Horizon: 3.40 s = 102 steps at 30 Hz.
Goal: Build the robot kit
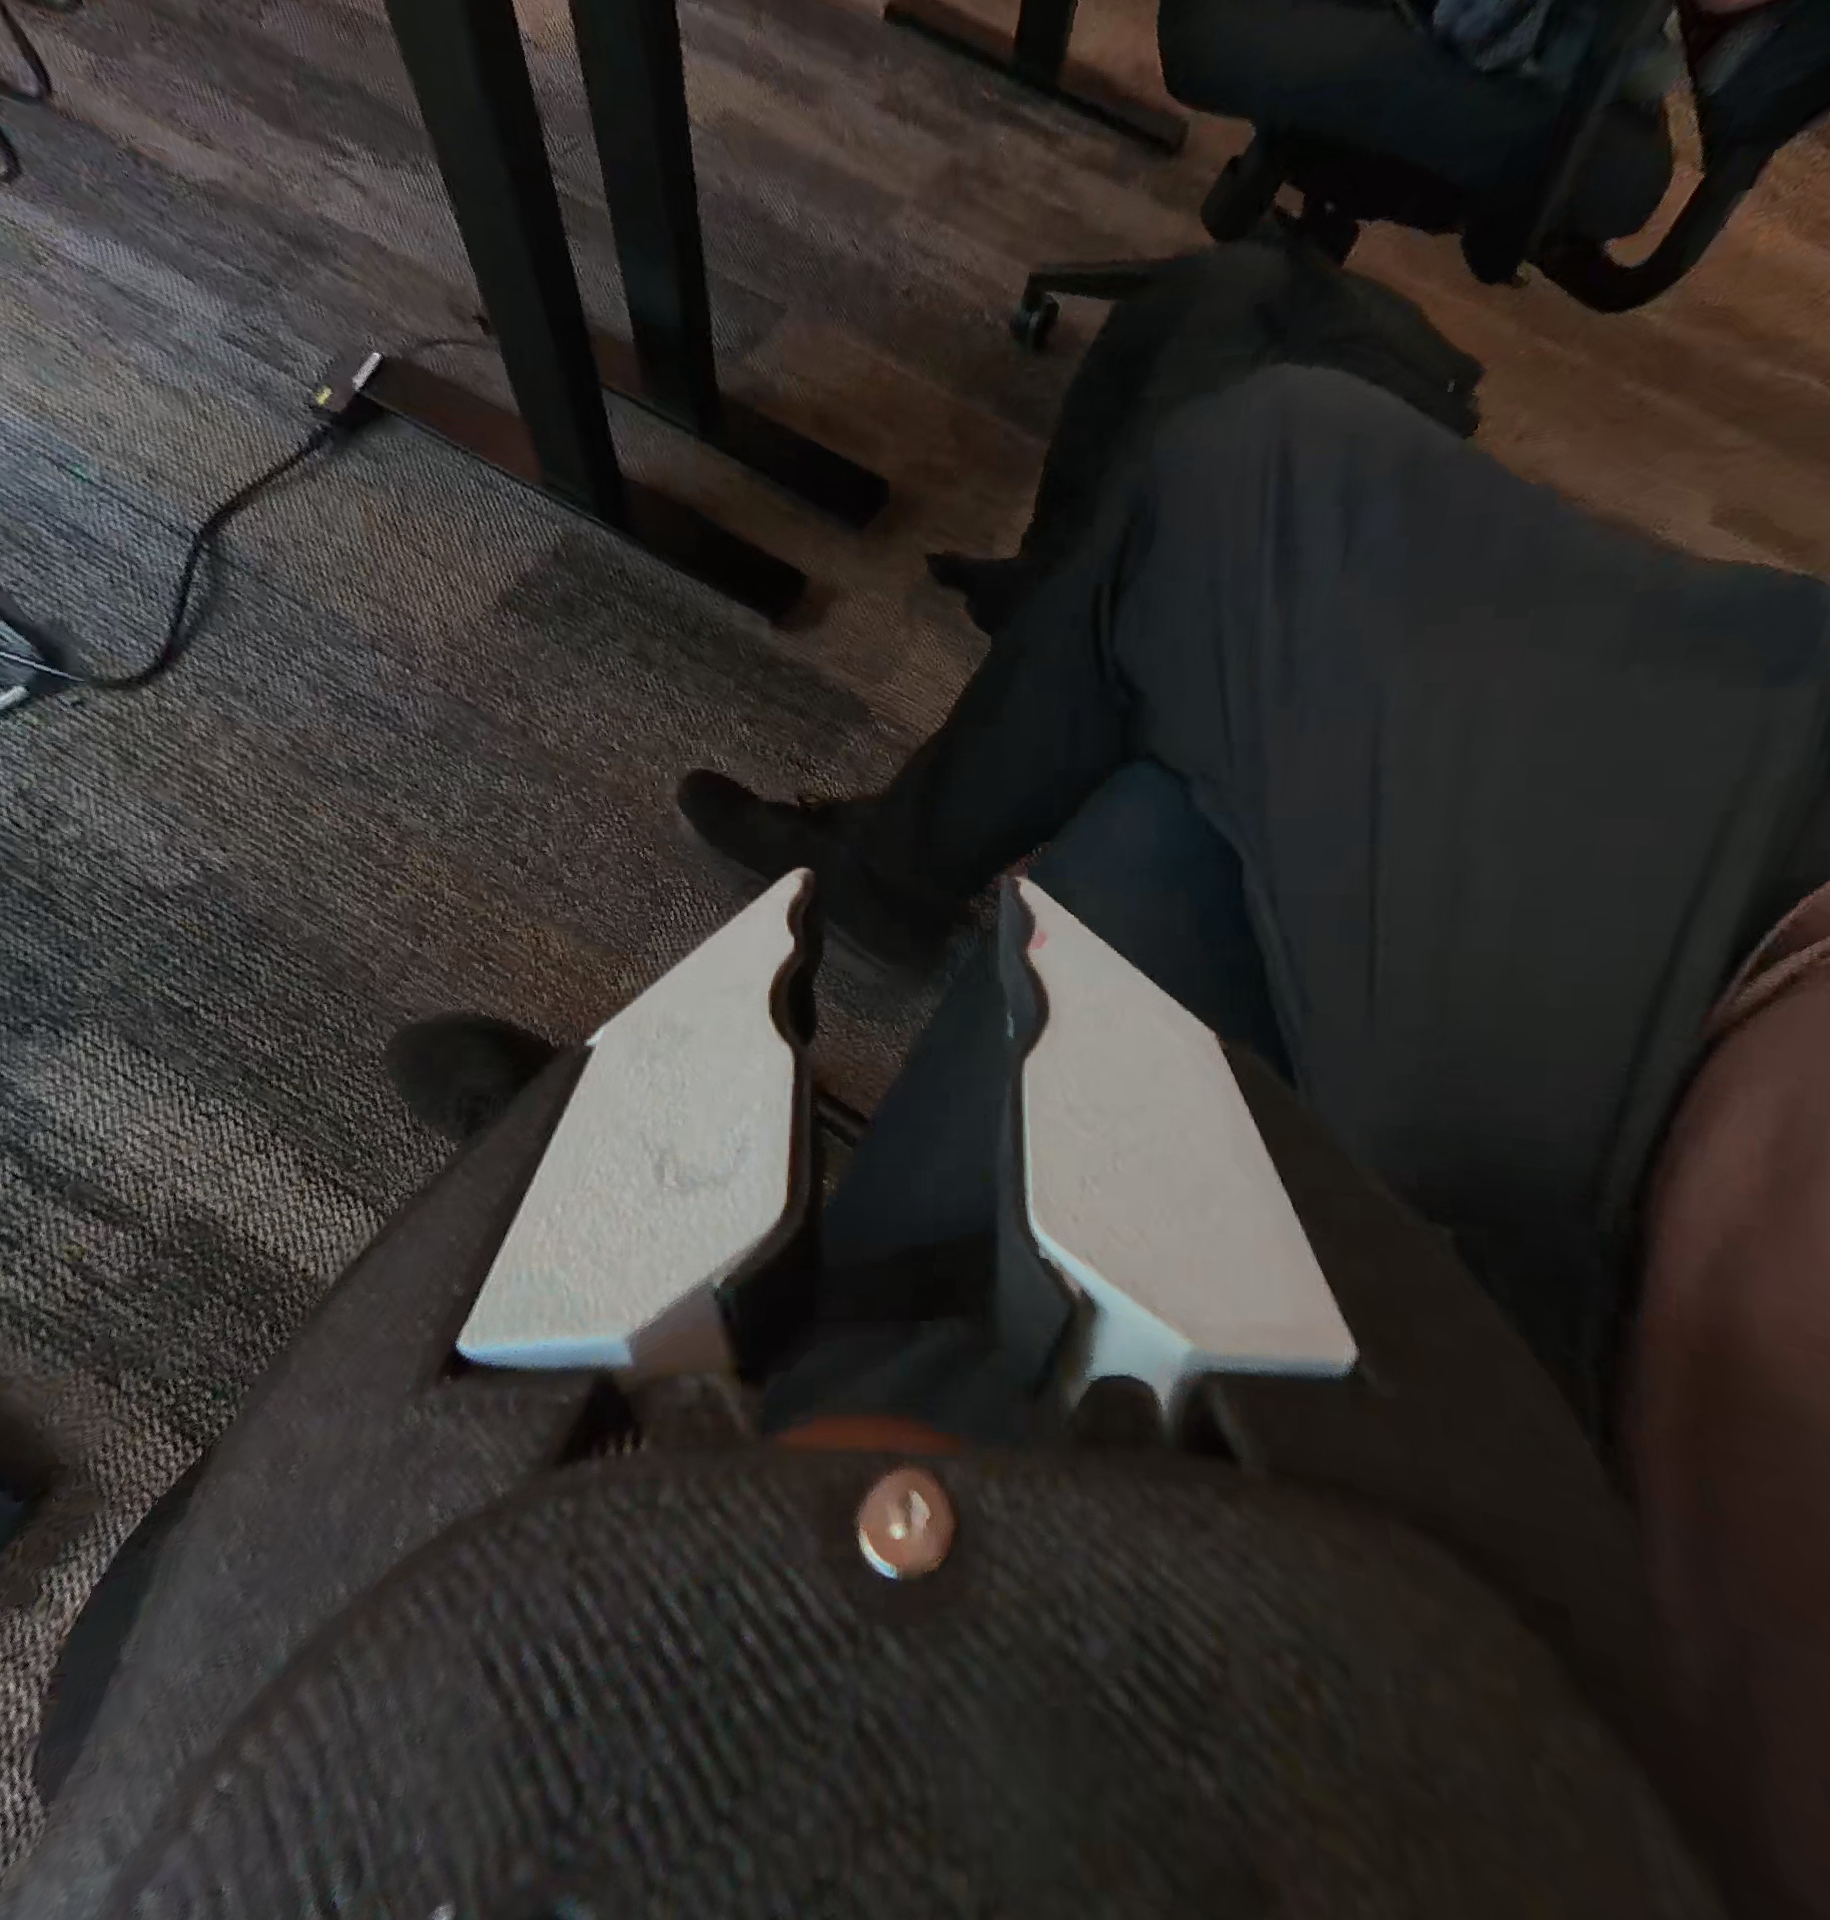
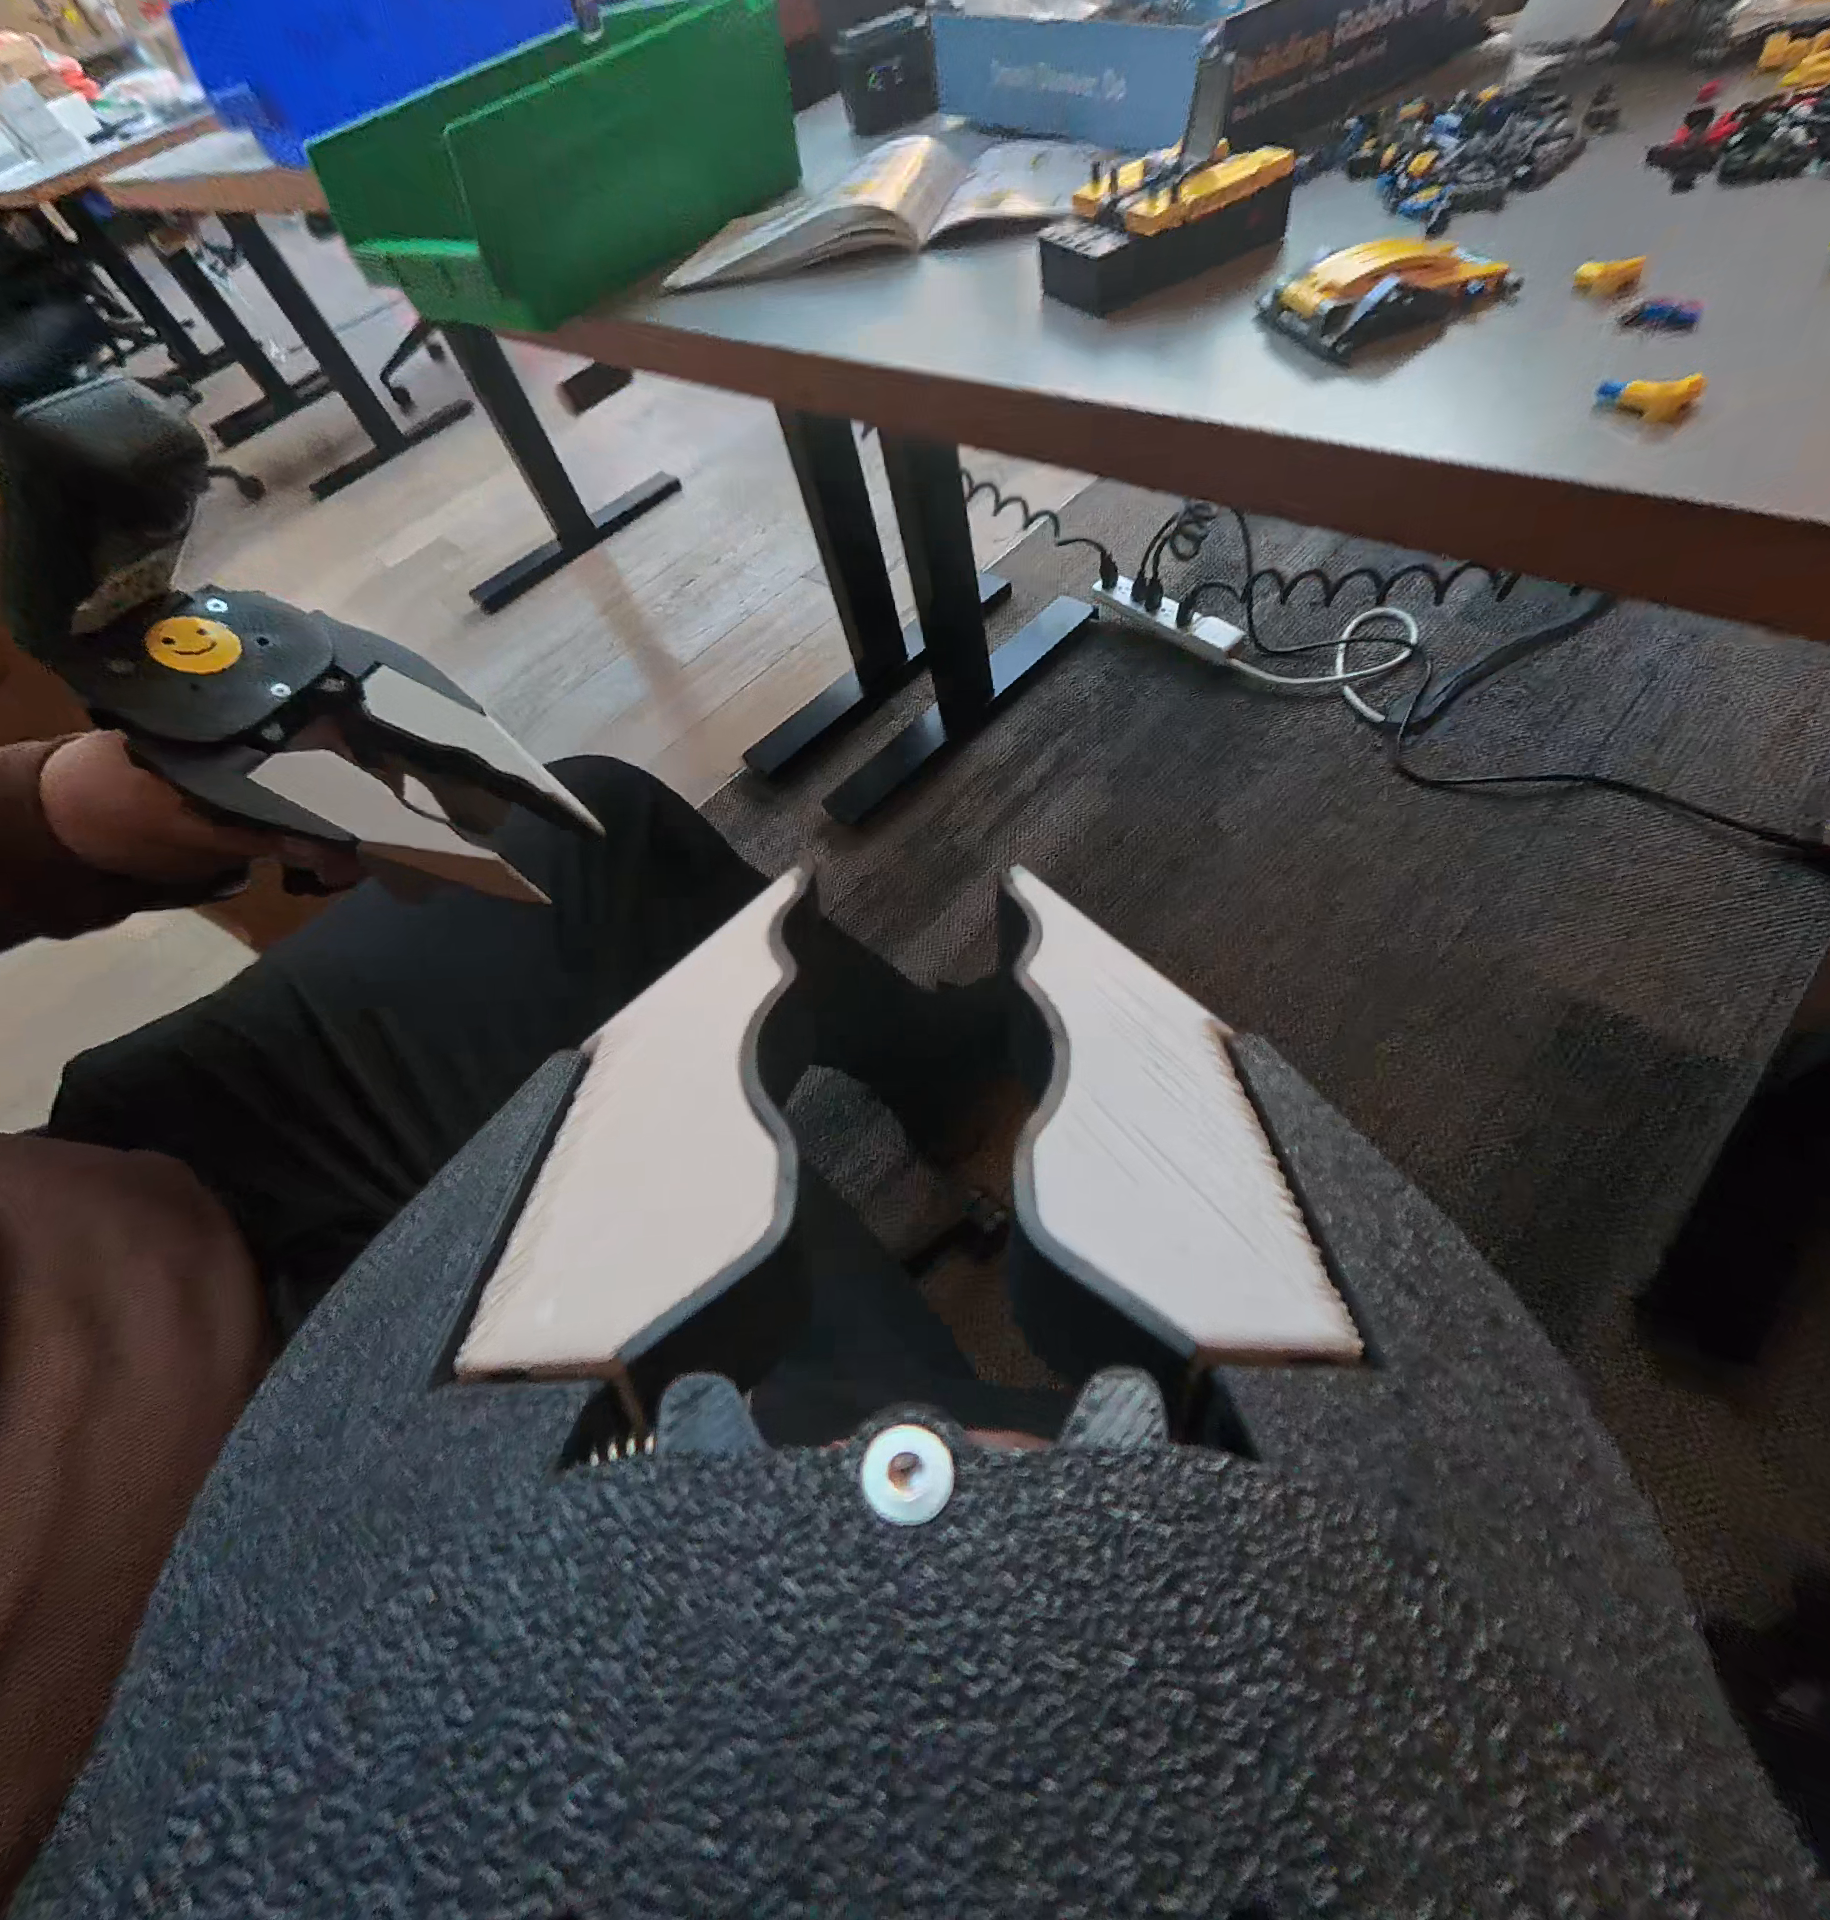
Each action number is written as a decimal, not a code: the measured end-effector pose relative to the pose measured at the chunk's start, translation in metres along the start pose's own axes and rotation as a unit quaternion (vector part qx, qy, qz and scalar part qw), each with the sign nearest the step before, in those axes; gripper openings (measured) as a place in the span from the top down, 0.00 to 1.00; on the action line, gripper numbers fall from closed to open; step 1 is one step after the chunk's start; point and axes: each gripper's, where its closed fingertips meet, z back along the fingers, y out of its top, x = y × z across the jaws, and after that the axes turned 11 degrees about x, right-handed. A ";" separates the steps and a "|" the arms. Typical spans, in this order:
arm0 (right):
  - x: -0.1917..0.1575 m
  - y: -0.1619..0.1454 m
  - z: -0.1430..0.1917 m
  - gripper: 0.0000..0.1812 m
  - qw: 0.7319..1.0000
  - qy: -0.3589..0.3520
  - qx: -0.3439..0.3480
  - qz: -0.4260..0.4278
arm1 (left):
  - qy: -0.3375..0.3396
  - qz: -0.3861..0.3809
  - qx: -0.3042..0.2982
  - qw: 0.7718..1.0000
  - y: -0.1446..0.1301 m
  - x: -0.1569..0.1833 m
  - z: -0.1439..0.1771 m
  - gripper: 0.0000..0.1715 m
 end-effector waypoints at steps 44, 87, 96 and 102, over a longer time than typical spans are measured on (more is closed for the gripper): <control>-0.104 -0.160 -0.038 0.61 0.912 0.039 -0.266 0.310 | 0.156 -0.021 -0.079 0.984 -0.086 0.046 0.073 0.66; 0.009 0.170 0.039 0.76 0.905 -0.391 -0.166 0.035 | -0.188 0.504 -0.063 0.841 0.039 0.033 0.133 1.00; 0.024 0.142 0.123 0.76 0.902 -0.409 -0.141 -0.011 | -0.332 0.501 -0.117 0.791 0.095 0.104 0.097 1.00; 0.096 0.119 0.222 0.77 0.908 -0.403 -0.096 -0.054 | -0.315 0.504 -0.089 0.799 0.142 0.165 0.057 1.00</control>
